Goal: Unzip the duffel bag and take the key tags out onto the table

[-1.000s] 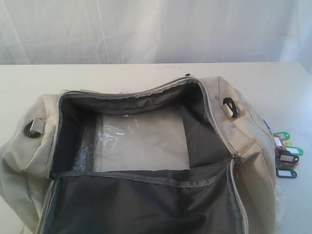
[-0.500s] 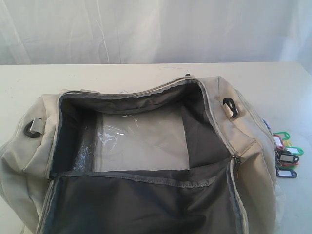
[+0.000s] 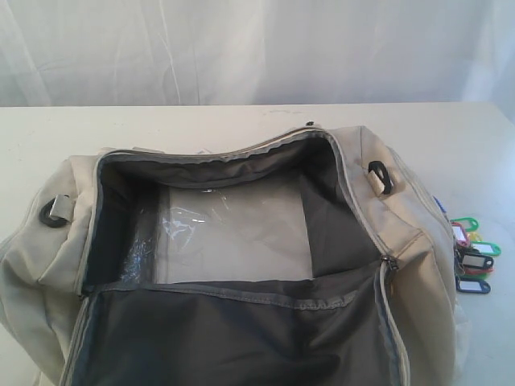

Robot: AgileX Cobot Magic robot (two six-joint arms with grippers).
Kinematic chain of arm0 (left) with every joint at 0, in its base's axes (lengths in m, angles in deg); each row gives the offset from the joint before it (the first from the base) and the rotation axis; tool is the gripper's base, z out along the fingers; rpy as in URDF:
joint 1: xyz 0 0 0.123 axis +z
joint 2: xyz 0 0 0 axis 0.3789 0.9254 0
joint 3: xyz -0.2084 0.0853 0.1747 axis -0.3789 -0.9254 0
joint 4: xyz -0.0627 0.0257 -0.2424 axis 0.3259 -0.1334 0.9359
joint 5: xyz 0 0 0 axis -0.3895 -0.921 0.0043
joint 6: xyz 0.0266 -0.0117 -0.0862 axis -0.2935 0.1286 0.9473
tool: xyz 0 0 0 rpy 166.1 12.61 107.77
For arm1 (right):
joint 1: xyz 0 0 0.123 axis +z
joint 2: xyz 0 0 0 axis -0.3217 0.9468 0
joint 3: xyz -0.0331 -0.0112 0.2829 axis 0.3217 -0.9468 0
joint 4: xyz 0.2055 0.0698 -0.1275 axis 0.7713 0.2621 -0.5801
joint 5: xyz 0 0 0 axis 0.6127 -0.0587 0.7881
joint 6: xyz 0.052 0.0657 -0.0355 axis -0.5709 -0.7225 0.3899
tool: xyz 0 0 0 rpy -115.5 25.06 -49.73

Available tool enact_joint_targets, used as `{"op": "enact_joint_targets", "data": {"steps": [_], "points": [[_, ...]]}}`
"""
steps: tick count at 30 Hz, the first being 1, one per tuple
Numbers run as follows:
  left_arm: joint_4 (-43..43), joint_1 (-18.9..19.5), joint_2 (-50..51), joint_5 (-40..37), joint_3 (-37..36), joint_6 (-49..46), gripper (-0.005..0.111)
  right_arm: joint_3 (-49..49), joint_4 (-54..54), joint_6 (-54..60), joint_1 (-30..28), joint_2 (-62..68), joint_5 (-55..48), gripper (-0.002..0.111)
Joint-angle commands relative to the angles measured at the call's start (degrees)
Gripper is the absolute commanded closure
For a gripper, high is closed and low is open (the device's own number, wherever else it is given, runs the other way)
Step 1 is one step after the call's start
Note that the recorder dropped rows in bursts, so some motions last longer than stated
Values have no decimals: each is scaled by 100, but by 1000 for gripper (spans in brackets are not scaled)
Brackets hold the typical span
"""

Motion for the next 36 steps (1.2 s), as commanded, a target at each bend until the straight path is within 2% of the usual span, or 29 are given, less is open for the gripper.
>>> {"op": "enact_joint_targets", "data": {"steps": [1, 14, 21, 30, 36], "points": [[-202, 156, -24, 41, -27, -14, 107, -29, 4, -45, -4, -40, 52, 108], [-214, 179, -24, 2, -27, -14, 107, -29, 4, -45, -4, -118, 51, 108], [-204, 179, -24, 2, -27, 820, 107, -81, 4, -45, -9, -394, 40, 108], [-204, 179, -24, 13, -27, 821, 107, -91, -6, -45, -9, -699, 40, 108], [-204, 179, -24, 13, -27, 821, 107, -673, -19, -45, -181, -736, 62, 108]]}}
